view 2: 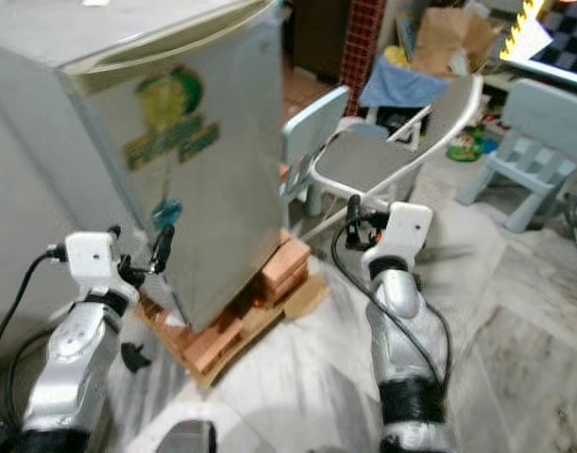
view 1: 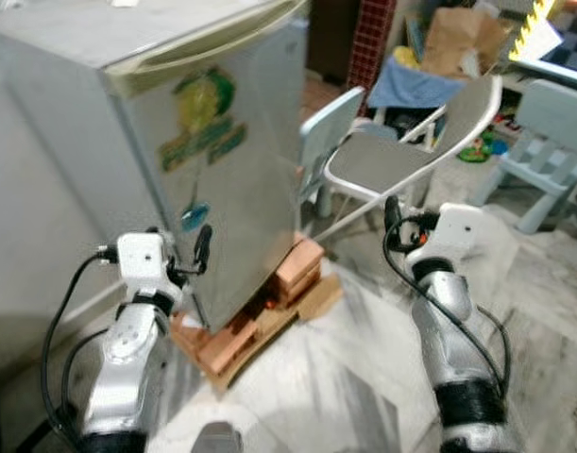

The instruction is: Restocking fridge

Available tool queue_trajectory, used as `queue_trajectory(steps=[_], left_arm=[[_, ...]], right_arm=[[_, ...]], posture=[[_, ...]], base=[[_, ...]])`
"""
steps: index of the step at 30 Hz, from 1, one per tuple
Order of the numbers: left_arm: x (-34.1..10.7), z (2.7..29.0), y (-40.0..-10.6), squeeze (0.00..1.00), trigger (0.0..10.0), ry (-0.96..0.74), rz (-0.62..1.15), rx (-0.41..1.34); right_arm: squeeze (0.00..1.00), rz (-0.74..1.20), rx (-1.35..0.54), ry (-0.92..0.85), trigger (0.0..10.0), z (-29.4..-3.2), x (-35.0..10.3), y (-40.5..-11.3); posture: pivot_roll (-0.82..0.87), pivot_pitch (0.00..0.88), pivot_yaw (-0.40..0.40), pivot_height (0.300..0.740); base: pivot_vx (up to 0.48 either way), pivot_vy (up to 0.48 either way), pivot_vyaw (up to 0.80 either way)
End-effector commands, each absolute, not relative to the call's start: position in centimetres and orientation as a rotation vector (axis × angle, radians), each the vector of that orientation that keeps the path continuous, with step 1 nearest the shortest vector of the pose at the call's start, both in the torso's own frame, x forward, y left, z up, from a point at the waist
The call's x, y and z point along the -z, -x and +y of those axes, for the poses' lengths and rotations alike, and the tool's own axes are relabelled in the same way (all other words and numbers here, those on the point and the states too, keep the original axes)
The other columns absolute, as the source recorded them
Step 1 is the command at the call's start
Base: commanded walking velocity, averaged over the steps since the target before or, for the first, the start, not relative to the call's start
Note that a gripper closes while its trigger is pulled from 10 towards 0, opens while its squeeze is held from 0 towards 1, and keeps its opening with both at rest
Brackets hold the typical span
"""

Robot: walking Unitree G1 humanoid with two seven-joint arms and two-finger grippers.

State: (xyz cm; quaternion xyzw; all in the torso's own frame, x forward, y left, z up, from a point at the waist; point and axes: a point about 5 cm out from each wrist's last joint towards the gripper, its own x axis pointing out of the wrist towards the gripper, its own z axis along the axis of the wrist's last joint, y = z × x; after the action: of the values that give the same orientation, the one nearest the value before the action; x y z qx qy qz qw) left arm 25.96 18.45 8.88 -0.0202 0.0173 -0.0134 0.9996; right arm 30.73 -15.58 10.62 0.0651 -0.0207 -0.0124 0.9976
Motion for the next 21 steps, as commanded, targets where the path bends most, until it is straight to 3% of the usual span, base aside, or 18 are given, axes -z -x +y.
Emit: queue_trajectory(steps=[1,4,12,21], left_arm=[[-9.1,18.0,-25.9,0.0,10.0,0.046,0.019,0.029],[-9.1,18.0,-25.5,0.0,10.0,0.043,0.007,0.024],[-8.3,18.4,-24.3,0.0,10.0,0.011,0.042,0.029],[-8.3,18.4,-24.4,0.0,10.0,-0.016,0.029,0.054]], right_arm=[[0.0,-0.04,0.047,-0.115,10.0,-16.5,-10.7,-30.6],[0.0,-0.037,0.046,-0.11,10.0,-16.5,-10.6,-30.6],[0.0,-0.016,0.049,-0.095,10.0,-16.5,-10.2,-30.5],[0.0,-0.019,0.046,-0.093,10.0,-16.4,-10.3,-30.4]], posture=[[0.11,0.0,-0.027,0.74],[0.11,0.0,-0.029,0.74],[0.12,0.0,-0.035,0.74],[0.12,0.0,-0.037,0.74]], base=[[0.0,0.48,0.0],[0.0,0.48,0.0],[0.0,0.0,0.0],[0.0,0.416,-0.65]])
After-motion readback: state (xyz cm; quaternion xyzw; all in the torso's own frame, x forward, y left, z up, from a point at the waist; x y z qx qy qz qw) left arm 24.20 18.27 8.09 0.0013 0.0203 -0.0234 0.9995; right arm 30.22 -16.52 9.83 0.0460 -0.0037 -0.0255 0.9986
